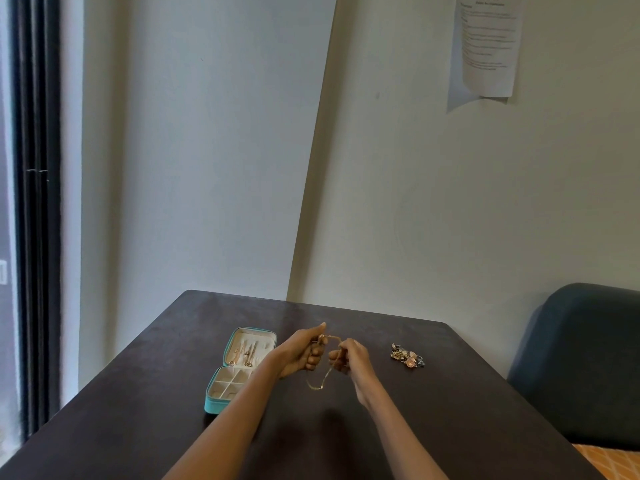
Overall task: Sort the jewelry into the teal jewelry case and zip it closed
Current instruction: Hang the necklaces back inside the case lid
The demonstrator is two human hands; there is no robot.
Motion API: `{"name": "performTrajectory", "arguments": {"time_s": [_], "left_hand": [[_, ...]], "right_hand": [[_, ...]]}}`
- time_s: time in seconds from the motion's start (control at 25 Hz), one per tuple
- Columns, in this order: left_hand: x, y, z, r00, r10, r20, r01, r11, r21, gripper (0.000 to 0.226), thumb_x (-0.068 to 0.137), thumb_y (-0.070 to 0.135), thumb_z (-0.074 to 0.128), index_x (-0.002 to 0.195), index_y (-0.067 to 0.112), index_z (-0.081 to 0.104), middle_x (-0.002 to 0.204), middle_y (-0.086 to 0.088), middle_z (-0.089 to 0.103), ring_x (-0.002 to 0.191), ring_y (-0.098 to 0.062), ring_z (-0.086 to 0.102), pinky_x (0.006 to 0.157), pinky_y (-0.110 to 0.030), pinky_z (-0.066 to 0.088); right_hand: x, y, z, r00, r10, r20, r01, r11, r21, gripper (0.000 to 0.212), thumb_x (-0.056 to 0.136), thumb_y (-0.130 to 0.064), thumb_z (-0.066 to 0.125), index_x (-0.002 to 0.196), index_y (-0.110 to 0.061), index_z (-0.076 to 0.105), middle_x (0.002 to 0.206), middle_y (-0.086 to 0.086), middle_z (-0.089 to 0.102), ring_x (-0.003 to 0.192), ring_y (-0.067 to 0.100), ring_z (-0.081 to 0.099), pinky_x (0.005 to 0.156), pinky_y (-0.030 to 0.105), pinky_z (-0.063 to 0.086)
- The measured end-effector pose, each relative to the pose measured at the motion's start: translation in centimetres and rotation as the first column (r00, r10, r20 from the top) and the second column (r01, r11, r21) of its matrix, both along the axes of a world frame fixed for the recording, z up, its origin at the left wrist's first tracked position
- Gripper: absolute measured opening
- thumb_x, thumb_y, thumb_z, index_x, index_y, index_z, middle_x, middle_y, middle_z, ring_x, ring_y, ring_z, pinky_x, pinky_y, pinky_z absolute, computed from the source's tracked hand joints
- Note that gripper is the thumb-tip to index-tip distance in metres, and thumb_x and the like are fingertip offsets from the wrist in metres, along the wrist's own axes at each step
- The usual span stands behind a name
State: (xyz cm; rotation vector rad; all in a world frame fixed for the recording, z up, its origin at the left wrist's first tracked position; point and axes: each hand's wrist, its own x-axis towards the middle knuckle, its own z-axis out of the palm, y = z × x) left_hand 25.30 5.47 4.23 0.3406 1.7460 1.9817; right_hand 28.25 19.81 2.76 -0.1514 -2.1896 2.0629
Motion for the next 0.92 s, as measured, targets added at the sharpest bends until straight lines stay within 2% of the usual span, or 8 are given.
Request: {"name": "performTrajectory", "arguments": {"time_s": [0.16,0.28,0.44,0.56,0.64,0.72,0.84,0.92], "left_hand": [[-0.1,-0.4,-0.2,1.000,0.002,0.015,-0.004,0.996,0.094,0.038,0.097,0.038,0.045,0.068,0.014,0.048,0.049,0.003,0.036,0.041,-0.008,0.032,0.041,-0.017,0.028],[-0.2,-0.4,0.0,0.995,0.086,0.046,-0.096,0.956,0.277,0.032,0.095,0.034,0.048,0.072,0.012,0.053,0.051,0.001,0.047,0.044,-0.010,0.042,0.045,-0.019,0.037],[-0.3,-0.7,0.3,0.972,0.161,0.172,-0.228,0.820,0.524,0.034,0.095,0.033,0.049,0.077,0.007,0.062,0.064,-0.006,0.064,0.052,-0.017,0.062,0.050,-0.026,0.054],[-0.7,-0.3,-0.4,0.937,0.254,0.241,-0.350,0.700,0.622,0.019,0.095,0.016,0.050,0.093,0.001,0.062,0.080,-0.012,0.072,0.069,-0.024,0.071,0.061,-0.030,0.060],[-1.0,0.2,-1.3,0.907,0.358,0.221,-0.419,0.719,0.555,0.016,0.095,0.009,0.049,0.101,0.000,0.061,0.089,-0.014,0.071,0.081,-0.026,0.070,0.067,-0.032,0.059],[-1.2,0.4,-2.2,0.902,0.410,0.137,-0.429,0.809,0.402,0.019,0.096,0.010,0.048,0.106,-0.001,0.060,0.097,-0.015,0.069,0.089,-0.026,0.067,0.073,-0.032,0.056],[-1.2,0.3,-2.6,0.931,0.365,0.017,-0.363,0.918,0.157,0.024,0.097,0.011,0.045,0.105,-0.003,0.062,0.087,-0.013,0.068,0.075,-0.021,0.066,0.065,-0.028,0.054],[-0.9,0.2,-2.6,0.970,0.240,-0.022,-0.239,0.970,0.041,0.025,0.096,0.012,0.043,0.097,-0.002,0.064,0.075,-0.011,0.064,0.063,-0.016,0.062,0.059,-0.027,0.052]], "right_hand": [[0.2,0.4,-0.8,0.998,0.060,0.021,-0.062,0.992,0.109,0.015,0.098,-0.017,0.042,0.093,-0.007,0.052,0.062,0.000,0.049,0.051,0.011,0.052,0.065,0.031,0.051],[0.7,0.5,-1.8,0.990,0.138,0.018,-0.139,0.971,0.196,0.018,0.098,-0.019,0.049,0.103,-0.007,0.061,0.063,-0.002,0.044,0.051,0.005,0.047,0.061,0.022,0.052],[1.1,0.5,-2.2,0.992,0.126,-0.032,-0.117,0.973,0.199,0.020,0.098,-0.019,0.047,0.097,-0.012,0.066,0.062,-0.003,0.044,0.056,0.005,0.044,0.057,0.018,0.047],[1.3,-0.3,-2.2,0.988,0.135,-0.082,-0.117,0.974,0.195,0.015,0.093,-0.021,0.057,0.096,-0.007,0.063,0.066,-0.001,0.056,0.056,0.004,0.052,0.058,0.018,0.047],[1.6,-1.1,-2.1,0.980,0.182,-0.078,-0.154,0.948,0.280,0.014,0.091,-0.019,0.060,0.093,-0.006,0.065,0.069,-0.001,0.063,0.059,0.002,0.057,0.060,0.016,0.047],[1.6,-1.6,-1.8,0.972,0.221,-0.085,-0.183,0.929,0.323,0.012,0.089,-0.018,0.062,0.090,-0.007,0.067,0.070,-0.003,0.064,0.062,0.001,0.058,0.062,0.015,0.048],[1.4,-1.5,-0.7,0.971,0.217,-0.099,-0.187,0.950,0.249,0.008,0.088,-0.014,0.063,0.091,-0.008,0.067,0.070,-0.003,0.065,0.063,0.004,0.058,0.063,0.017,0.050],[1.0,-1.0,-0.2,0.978,0.185,-0.099,-0.169,0.974,0.150,0.007,0.088,-0.011,0.062,0.094,-0.008,0.061,0.070,0.000,0.062,0.062,0.008,0.058,0.063,0.020,0.051]]}}
